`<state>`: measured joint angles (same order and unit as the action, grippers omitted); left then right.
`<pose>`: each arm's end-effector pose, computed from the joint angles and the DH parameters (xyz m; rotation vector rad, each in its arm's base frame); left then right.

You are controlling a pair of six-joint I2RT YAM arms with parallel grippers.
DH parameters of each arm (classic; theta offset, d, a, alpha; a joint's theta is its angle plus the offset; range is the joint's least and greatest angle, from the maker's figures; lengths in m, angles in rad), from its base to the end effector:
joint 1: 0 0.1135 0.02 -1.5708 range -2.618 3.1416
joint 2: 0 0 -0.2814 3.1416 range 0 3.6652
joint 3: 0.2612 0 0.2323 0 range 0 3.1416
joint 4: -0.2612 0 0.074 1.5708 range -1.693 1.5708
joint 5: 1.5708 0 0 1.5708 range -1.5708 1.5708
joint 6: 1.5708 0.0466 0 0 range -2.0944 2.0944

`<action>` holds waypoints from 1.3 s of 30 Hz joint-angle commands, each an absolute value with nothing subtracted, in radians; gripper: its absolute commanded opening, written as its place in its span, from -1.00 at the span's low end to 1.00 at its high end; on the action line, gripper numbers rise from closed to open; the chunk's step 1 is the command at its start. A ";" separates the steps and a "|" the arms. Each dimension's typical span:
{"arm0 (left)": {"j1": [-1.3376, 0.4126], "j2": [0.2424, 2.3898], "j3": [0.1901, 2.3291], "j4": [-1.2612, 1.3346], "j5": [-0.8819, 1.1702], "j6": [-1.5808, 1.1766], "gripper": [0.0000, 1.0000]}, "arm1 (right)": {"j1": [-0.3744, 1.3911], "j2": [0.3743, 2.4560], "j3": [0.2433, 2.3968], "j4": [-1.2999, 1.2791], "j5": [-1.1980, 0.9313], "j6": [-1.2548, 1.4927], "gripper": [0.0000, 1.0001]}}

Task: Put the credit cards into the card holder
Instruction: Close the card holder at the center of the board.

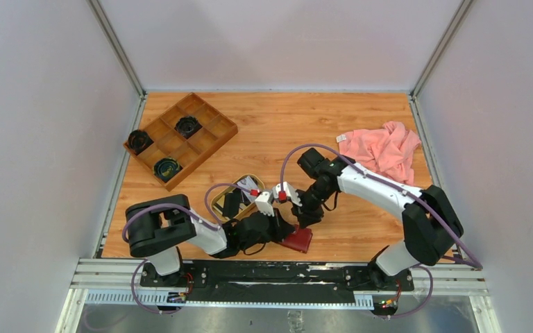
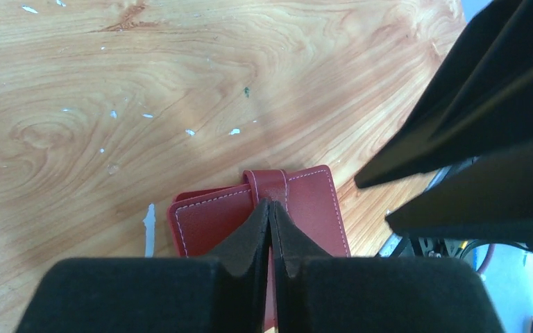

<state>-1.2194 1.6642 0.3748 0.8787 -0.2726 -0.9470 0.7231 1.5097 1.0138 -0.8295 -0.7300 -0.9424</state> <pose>0.1065 -0.2541 0.1473 0.1001 2.1479 -1.1021 0.1707 0.1921 0.2349 -2.0521 1.6970 0.9744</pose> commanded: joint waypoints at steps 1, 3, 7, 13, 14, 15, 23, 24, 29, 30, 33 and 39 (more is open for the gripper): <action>-1.205 1.629 0.386 0.802 -0.252 -0.885 -0.88 | 0.689 1.475 0.988 -0.816 -0.722 -0.947 -0.35; -1.189 1.617 0.400 0.802 -0.231 -0.881 -0.84 | 0.689 1.479 0.988 -0.815 -0.717 -0.946 -0.34; -1.166 1.586 0.429 0.802 -0.201 -0.872 -0.64 | 0.689 1.478 0.988 -0.812 -0.721 -0.945 -0.34; -1.147 1.551 0.466 0.790 -0.156 -0.853 -0.56 | 0.683 1.443 0.979 -0.807 -0.734 -0.955 -0.33; -1.145 1.543 0.466 0.790 -0.151 -0.852 -0.56 | 0.681 1.431 0.979 -0.807 -0.740 -0.959 -0.33; -1.143 1.531 0.462 0.790 -0.149 -0.850 -0.56 | 0.678 1.417 0.977 -0.807 -0.747 -0.963 -0.33; -1.135 1.290 0.336 0.663 -0.213 -0.779 -0.51 | 0.659 1.280 0.883 -0.690 -0.793 -0.991 -0.09; -1.134 1.253 0.313 0.636 -0.216 -0.781 -0.46 | 0.668 1.273 0.860 -0.645 -0.794 -0.981 -0.02; -1.137 1.118 0.187 0.609 -0.177 -0.874 -0.35 | 0.766 1.377 0.860 -0.596 -0.663 -0.883 0.04; -1.141 1.104 0.167 0.609 -0.170 -0.896 -0.33 | 0.789 1.401 0.870 -0.595 -0.625 -0.868 0.03; -1.173 1.069 0.119 0.609 -0.186 -0.944 -0.31 | 0.834 1.438 0.888 -0.580 -0.532 -0.830 -0.01; -1.192 1.086 0.098 0.608 -0.198 -0.960 -0.28 | 0.849 1.443 0.894 -0.574 -0.500 -0.794 -0.09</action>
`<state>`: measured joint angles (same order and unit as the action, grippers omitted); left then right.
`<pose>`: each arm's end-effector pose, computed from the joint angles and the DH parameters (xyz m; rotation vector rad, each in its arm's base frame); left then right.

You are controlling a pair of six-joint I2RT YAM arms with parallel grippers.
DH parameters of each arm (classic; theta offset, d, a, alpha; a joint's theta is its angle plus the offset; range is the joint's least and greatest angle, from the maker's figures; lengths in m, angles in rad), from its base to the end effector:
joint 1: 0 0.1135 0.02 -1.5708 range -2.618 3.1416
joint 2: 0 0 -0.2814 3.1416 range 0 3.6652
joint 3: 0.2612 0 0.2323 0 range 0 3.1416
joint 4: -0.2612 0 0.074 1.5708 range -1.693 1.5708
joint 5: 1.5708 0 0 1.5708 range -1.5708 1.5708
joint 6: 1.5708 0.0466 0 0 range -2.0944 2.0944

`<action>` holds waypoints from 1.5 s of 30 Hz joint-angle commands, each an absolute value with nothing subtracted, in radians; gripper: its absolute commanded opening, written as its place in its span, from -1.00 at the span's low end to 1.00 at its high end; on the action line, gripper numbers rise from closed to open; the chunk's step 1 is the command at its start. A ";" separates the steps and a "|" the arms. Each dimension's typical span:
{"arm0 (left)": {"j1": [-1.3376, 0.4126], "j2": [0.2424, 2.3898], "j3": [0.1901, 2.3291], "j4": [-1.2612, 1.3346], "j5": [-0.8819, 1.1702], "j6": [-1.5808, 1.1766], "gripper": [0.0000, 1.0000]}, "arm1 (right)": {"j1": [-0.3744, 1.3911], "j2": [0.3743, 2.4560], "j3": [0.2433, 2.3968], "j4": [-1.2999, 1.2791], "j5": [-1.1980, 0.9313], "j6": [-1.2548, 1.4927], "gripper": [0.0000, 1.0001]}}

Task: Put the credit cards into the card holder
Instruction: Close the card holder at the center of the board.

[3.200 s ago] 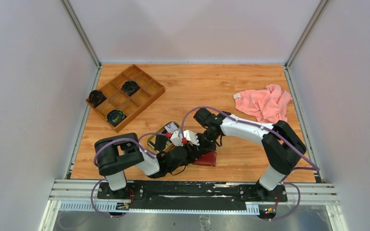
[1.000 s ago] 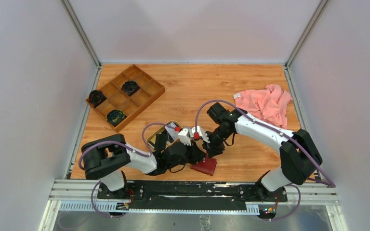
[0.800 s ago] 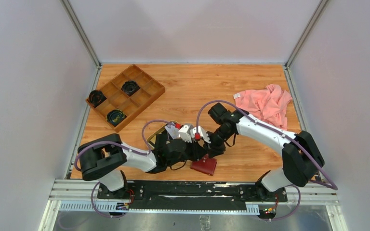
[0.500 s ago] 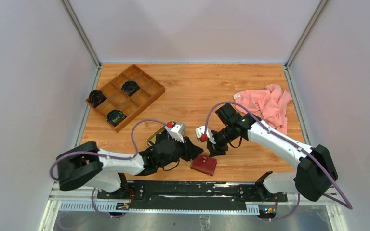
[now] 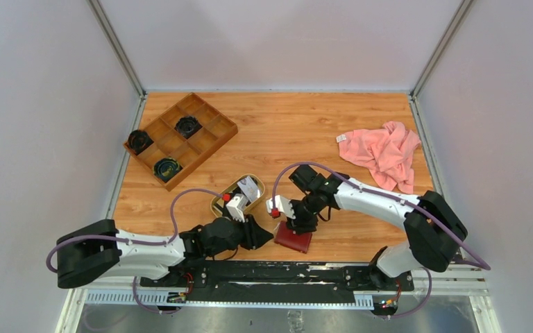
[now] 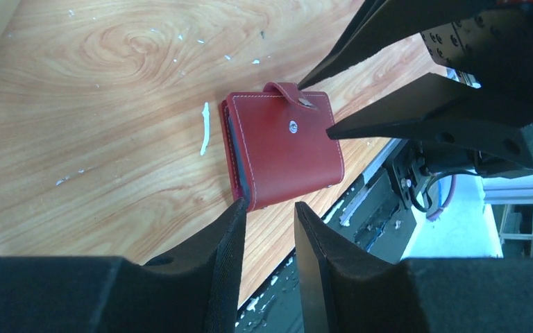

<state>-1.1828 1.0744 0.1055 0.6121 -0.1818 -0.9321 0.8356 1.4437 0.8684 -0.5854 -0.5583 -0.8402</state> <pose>0.0739 -0.1586 0.1681 0.1322 2.1251 -1.1904 0.1497 0.2024 0.2167 -2.0643 1.6468 0.7543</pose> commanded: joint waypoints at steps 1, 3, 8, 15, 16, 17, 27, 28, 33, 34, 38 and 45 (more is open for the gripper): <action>-1.192 1.100 0.100 0.608 -0.201 -0.967 -0.27 | 0.852 1.446 0.895 -0.573 -0.495 -0.791 -0.12; -1.192 1.144 0.119 0.609 -0.199 -0.964 -0.22 | 0.861 1.459 0.901 -0.571 -0.478 -0.785 -0.23; -1.192 1.264 0.178 0.611 -0.181 -0.968 -0.12 | 0.868 1.481 0.918 -0.576 -0.437 -0.782 -0.69; -1.192 1.337 0.232 0.614 -0.192 -0.998 -0.14 | 0.828 1.463 0.943 -0.580 -0.407 -0.819 -0.99; -1.192 1.347 0.242 0.613 -0.205 -1.003 -0.16 | 0.808 1.465 0.954 -0.580 -0.410 -0.829 -0.99; -1.192 1.359 0.255 0.613 -0.218 -1.007 -0.18 | 0.783 1.468 0.970 -0.581 -0.418 -0.839 -1.00; -1.121 1.550 0.398 0.708 -0.242 -0.973 -0.25 | 0.603 1.546 1.086 -0.588 -0.568 -1.004 -1.00; -1.103 1.559 0.398 0.732 -0.219 -0.963 -0.24 | 0.592 1.554 1.094 -0.598 -0.584 -1.023 -1.00; -1.031 1.506 0.339 0.834 -0.121 -0.851 -0.20 | 0.541 1.624 1.129 -0.664 -0.633 -1.100 -0.90; -1.021 1.475 0.324 0.835 -0.112 -0.813 -0.18 | 0.532 1.628 1.130 -0.669 -0.640 -1.107 -0.88; -0.985 1.339 0.302 0.785 -0.110 -0.651 0.18 | 0.491 1.623 1.135 -0.699 -0.679 -1.147 -0.54; -0.884 1.269 0.336 0.749 0.040 -0.503 0.90 | 0.430 1.605 1.244 -0.855 -0.760 -1.209 -0.04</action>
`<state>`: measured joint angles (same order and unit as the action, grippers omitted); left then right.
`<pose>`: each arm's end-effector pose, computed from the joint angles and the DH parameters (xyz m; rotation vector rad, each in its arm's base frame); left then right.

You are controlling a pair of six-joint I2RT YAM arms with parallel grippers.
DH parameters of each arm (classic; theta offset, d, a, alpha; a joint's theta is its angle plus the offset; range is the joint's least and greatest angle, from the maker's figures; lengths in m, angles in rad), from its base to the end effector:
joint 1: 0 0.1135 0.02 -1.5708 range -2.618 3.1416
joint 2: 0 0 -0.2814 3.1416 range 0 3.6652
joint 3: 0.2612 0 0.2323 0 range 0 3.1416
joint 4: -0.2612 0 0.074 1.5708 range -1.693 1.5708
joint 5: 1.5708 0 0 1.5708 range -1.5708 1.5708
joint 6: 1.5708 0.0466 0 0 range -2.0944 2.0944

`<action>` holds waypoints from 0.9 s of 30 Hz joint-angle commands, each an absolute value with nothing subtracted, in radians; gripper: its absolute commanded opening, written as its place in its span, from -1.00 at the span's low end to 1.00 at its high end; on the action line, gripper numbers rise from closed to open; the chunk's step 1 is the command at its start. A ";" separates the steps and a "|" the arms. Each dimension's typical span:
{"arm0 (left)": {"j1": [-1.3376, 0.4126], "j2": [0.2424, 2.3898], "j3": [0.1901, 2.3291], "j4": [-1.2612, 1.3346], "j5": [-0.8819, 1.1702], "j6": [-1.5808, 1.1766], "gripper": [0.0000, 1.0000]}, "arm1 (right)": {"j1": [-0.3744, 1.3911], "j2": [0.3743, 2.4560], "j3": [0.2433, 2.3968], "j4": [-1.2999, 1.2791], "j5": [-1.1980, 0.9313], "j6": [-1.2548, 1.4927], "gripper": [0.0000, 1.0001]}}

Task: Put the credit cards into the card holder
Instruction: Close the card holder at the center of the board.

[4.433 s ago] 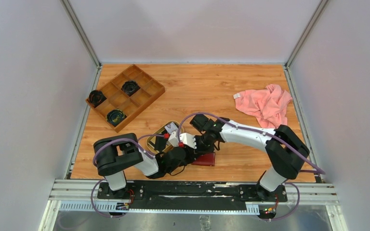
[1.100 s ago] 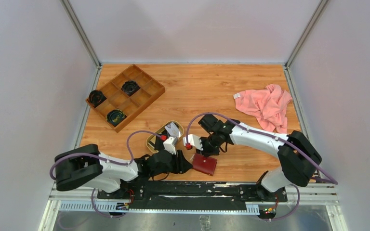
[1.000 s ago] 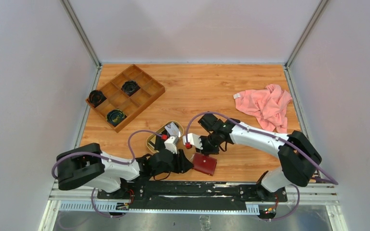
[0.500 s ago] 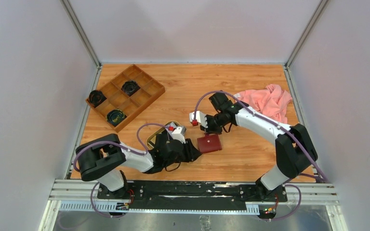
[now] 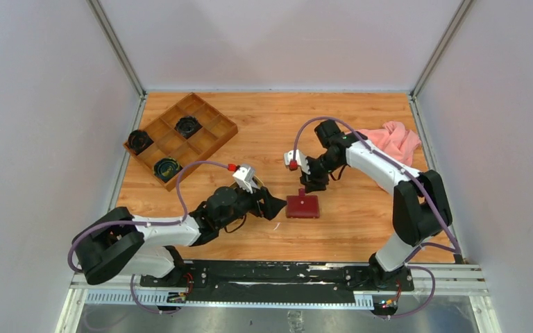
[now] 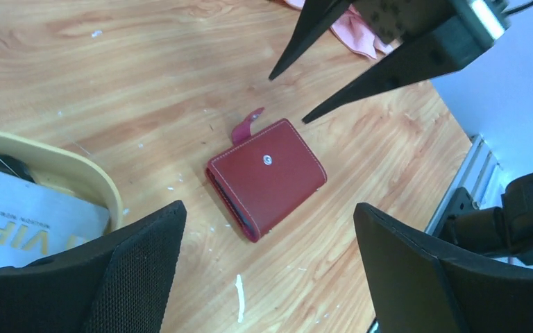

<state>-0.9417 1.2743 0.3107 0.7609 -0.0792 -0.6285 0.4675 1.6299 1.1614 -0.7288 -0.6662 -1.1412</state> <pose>0.1401 -0.1863 0.2083 0.2356 1.8855 -1.0414 0.2587 0.1628 0.2436 -1.9145 1.6164 0.6603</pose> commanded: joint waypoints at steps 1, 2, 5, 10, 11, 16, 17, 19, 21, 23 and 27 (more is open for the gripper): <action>-0.873 1.272 0.340 0.749 0.069 -0.487 0.86 | 0.429 1.602 1.264 -0.873 -0.773 -1.219 0.00; -0.870 1.278 0.342 0.749 0.078 -0.475 0.80 | 0.430 1.603 1.281 -0.882 -0.788 -1.223 0.05; -0.870 1.323 0.361 0.750 0.105 -0.454 0.44 | 0.435 1.668 1.369 -0.919 -0.773 -1.166 0.12; -0.870 1.447 0.376 0.852 0.175 -0.474 0.33 | 0.449 1.845 1.525 -1.090 -0.690 -1.186 0.07; -0.869 1.470 0.366 0.897 0.180 -0.485 0.33 | 0.453 1.866 1.542 -1.102 -0.676 -1.185 0.06; -0.856 1.540 0.362 0.959 0.186 -0.522 0.30 | 0.462 1.964 1.637 -1.206 -0.639 -1.206 -0.01; -0.855 1.542 0.366 0.947 0.178 -0.523 0.29 | 0.463 1.975 1.638 -1.208 -0.635 -1.210 -0.03; -0.854 1.546 0.366 0.945 0.165 -0.524 0.27 | 0.465 1.985 1.635 -1.210 -0.639 -1.217 -0.05; -0.853 1.556 0.361 0.957 0.157 -0.530 0.24 | 0.469 1.991 1.632 -1.215 -0.644 -1.228 -0.09; -0.849 1.573 0.366 0.966 0.164 -0.538 0.18 | 0.474 2.000 1.629 -1.218 -0.641 -1.236 -0.14; -0.837 1.586 0.367 1.006 0.196 -0.542 0.15 | 0.479 2.013 1.633 -1.216 -0.605 -1.221 -0.21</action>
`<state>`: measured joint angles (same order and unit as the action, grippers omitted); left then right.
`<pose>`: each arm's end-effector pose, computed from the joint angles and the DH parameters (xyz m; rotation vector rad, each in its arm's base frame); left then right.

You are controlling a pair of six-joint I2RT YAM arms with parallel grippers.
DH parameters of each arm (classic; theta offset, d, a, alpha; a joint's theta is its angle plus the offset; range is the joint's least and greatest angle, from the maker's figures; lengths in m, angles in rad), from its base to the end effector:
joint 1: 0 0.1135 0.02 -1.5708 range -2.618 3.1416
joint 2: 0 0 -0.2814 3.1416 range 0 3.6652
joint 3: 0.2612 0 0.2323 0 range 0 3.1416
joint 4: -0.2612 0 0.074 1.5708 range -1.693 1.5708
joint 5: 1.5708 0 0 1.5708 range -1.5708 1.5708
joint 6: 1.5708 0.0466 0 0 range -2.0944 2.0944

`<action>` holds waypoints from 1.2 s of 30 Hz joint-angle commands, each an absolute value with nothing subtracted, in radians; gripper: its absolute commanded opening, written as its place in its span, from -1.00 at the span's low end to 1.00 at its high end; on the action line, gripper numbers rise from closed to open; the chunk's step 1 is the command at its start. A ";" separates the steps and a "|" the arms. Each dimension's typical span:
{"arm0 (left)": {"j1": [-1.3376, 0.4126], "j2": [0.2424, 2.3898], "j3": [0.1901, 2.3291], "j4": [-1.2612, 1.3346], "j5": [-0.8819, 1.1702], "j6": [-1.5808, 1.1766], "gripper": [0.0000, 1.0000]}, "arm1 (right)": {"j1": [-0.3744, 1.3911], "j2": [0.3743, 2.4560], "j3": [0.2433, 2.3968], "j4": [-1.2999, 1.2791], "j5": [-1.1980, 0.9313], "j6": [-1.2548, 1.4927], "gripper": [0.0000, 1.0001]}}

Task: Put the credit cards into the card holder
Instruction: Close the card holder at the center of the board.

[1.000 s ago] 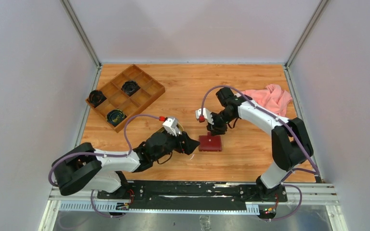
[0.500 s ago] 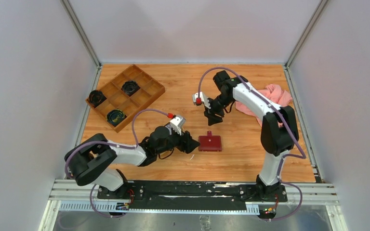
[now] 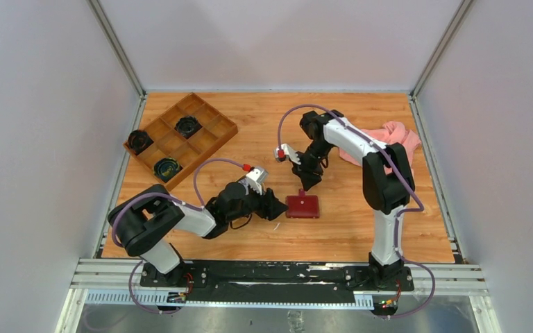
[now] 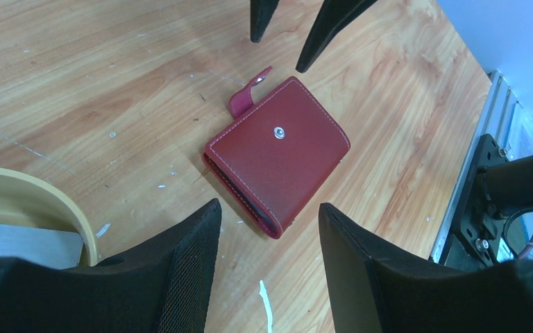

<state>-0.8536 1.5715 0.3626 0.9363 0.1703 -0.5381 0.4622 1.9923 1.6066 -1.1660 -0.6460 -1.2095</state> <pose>0.1723 -0.2096 0.1740 0.4401 1.9456 -1.0987 0.3167 0.1891 0.2302 -2.0565 1.8469 0.8517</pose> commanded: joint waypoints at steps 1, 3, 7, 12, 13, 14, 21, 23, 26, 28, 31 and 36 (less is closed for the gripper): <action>-0.835 1.580 0.367 1.018 0.207 -0.529 0.18 | 0.472 2.007 1.636 -1.209 -0.598 -1.188 -0.22; -0.834 1.565 0.384 1.021 0.223 -0.473 0.24 | 0.440 1.985 1.616 -1.184 -0.648 -1.141 -0.21; -0.824 1.572 0.517 0.890 0.292 -0.296 0.41 | 0.390 1.899 1.500 -1.122 -0.722 -1.043 -0.26; -0.750 1.667 0.663 0.768 0.420 -0.369 0.31 | 0.384 1.862 1.376 -1.091 -0.766 -0.930 -0.71; -0.739 1.682 0.681 0.762 0.442 -0.382 0.28 | 0.377 1.861 1.359 -1.087 -0.781 -0.915 -0.76; -0.733 1.694 0.696 0.751 0.454 -0.384 0.26 | 0.368 1.859 1.344 -1.083 -0.799 -0.903 -0.80; -0.730 1.795 0.788 0.723 0.546 -0.324 0.19 | 0.295 1.906 1.329 -1.076 -0.897 -0.792 -0.99; -0.730 1.807 0.795 0.723 0.550 -0.298 0.18 | 0.263 1.932 1.329 -1.061 -0.929 -0.750 -0.99; -0.730 1.828 0.810 0.723 0.556 -0.269 0.16 | 0.228 1.967 1.319 -1.050 -0.954 -0.711 -1.00; -0.730 1.845 0.827 0.723 0.562 -0.263 0.09 | 0.222 1.985 1.315 -1.048 -0.955 -0.701 -0.99; -0.730 1.875 0.856 0.722 0.573 -0.264 -0.05 | 0.222 2.000 1.315 -1.045 -0.970 -0.695 -0.99; -0.730 1.908 0.873 0.720 0.587 -0.265 -0.17 | 0.228 2.010 1.316 -1.045 -0.977 -0.692 -0.99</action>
<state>-0.7288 1.8793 0.8532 0.7223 0.5564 -0.2852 0.2268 1.9976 1.3262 -1.0367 -0.9413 -0.7124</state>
